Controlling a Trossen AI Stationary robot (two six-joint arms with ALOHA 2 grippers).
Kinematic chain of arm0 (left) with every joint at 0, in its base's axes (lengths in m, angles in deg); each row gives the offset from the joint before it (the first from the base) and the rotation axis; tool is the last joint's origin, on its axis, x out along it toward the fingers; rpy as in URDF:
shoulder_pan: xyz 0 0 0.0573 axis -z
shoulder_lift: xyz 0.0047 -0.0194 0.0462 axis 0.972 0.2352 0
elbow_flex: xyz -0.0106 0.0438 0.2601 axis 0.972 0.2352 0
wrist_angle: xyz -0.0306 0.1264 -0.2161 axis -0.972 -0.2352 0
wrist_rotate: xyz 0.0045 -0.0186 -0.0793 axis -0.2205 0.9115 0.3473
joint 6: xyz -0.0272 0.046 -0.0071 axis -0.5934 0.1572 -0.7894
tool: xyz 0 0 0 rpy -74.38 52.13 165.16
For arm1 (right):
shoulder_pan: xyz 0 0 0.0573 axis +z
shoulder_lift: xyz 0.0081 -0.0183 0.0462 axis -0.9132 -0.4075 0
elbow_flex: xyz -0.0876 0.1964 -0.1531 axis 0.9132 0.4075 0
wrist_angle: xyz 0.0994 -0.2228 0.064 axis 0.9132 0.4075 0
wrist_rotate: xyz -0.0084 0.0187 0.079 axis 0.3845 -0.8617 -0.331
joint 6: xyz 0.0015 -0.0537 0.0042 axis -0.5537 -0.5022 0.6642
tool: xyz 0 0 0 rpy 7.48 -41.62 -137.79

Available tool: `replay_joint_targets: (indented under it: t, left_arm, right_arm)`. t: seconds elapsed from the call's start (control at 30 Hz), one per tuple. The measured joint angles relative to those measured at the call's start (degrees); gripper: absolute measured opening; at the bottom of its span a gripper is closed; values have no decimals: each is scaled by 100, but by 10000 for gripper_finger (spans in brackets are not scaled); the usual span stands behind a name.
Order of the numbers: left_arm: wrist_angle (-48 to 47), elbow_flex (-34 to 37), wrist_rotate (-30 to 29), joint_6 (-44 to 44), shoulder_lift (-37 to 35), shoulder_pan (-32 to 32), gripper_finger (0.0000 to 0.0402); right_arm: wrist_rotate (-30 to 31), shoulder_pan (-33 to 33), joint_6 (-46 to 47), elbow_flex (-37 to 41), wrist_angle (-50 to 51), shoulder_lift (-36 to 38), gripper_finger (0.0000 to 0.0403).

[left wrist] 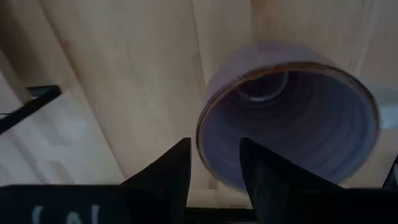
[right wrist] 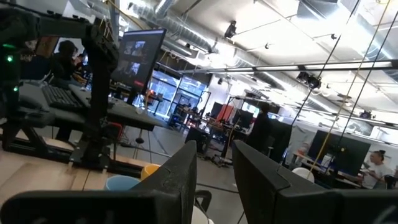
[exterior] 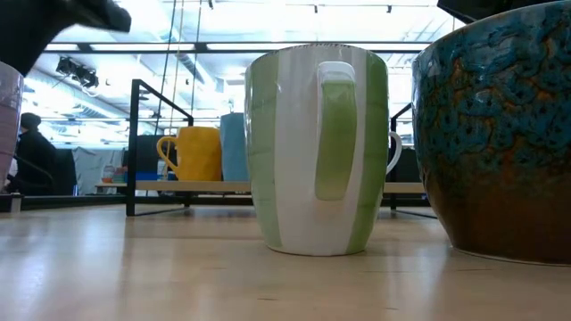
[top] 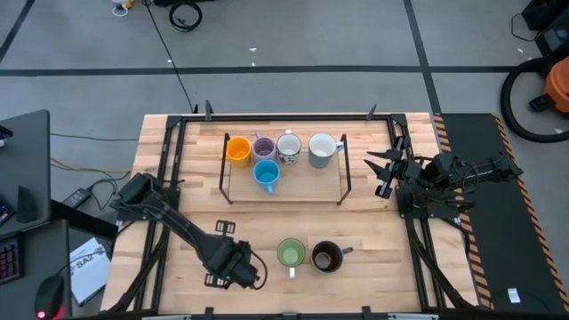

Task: Place coffee mugs
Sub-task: Put the purple mug on the shelf

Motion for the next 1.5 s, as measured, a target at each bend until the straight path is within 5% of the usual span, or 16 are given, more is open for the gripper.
replay_joint_targets:
  t: [0.7,1.0,1.27,1.5]
  left_arm:
    - [1089,1152,-162,-753,-380,-23,140]
    - [1105,1143,-95,-681,-408,-184,22]
    - [812,820,-456,-534,-464,-538,21]
    - [756,767,-436,-604,-1134,-1461,21]
  right_arm:
    - [13,-2,58,0,-2,0,110]
    - [19,-2,84,0,-2,0,110]
    - [16,-2,146,0,-2,0,110]
    - [-77,-2,146,0,-3,0,110]
